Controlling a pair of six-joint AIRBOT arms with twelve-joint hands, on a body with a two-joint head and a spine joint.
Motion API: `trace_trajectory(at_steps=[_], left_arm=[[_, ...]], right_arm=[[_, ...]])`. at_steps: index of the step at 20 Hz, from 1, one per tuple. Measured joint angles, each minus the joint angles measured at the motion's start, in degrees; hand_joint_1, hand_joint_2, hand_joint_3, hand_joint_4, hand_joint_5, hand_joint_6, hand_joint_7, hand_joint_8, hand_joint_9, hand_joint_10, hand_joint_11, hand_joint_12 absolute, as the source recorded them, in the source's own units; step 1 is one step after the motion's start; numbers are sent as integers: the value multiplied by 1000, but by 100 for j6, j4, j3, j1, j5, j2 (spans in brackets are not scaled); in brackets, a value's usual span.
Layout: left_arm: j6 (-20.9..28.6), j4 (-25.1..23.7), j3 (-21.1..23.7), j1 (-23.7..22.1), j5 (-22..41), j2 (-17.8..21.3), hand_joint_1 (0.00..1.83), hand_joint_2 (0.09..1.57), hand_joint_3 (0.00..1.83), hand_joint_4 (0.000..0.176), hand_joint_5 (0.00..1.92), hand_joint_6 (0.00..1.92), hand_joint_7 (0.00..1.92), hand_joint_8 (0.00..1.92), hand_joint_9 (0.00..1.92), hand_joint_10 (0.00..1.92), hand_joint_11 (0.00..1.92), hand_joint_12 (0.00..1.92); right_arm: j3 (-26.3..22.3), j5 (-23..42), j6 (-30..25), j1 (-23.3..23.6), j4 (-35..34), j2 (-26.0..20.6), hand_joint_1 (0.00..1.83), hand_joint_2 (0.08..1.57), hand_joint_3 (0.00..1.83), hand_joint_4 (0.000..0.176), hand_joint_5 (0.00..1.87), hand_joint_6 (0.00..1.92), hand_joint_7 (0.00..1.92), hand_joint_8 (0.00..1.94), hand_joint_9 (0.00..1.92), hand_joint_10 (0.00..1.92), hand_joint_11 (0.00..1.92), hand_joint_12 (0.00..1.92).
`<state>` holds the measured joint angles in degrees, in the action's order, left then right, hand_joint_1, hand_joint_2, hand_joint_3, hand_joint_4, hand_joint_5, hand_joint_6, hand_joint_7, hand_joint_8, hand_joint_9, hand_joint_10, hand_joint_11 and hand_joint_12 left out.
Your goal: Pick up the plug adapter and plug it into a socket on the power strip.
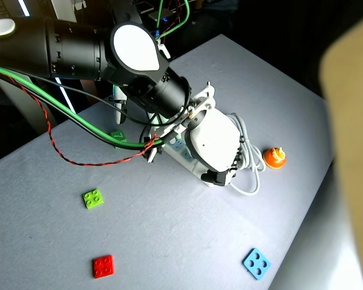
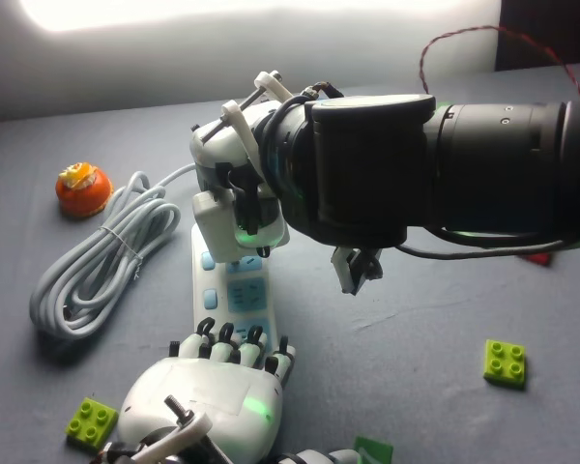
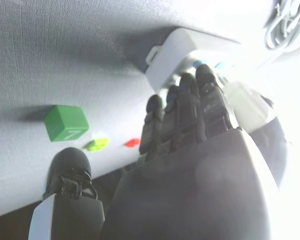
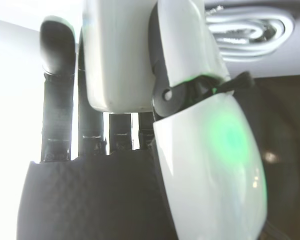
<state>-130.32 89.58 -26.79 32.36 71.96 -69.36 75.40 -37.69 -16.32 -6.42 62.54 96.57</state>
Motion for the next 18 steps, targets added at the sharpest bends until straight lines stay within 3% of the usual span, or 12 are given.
trace_trajectory(at_steps=[5, 9, 15, 18], left_arm=[[0, 0, 0, 2, 4, 0, 31, 1224, 0, 0, 85, 5, 100, 5, 84, 3, 0, 264], [-2, -2, 0, 2, 4, 0, 0, 1223, 0, 0, 79, 2, 89, 2, 76, 0, 0, 247], [2, 4, 2, 22, -17, 24, 4, 1216, 0, 0, 59, 0, 71, 1, 69, 1, 0, 244], [0, 11, 2, 22, -9, 24, 36, 1211, 1, 0, 74, 1, 99, 2, 90, 2, 0, 251]], right_arm=[[-2, 15, -2, -50, 87, 17, 1354, 1196, 1, 0, 778, 1028, 864, 1265, 726, 1546, 668, 1618], [-37, 11, -15, -155, 208, 37, 1368, 1163, 0, 0, 865, 871, 923, 1201, 797, 1501, 737, 1582], [-33, -96, 9, -170, 317, 164, 1355, 1195, 2, 0, 789, 989, 856, 1289, 734, 1548, 724, 1586], [-28, -173, 50, -173, 398, 240, 1360, 1181, 1, 0, 841, 910, 881, 1274, 755, 1550, 694, 1598]])
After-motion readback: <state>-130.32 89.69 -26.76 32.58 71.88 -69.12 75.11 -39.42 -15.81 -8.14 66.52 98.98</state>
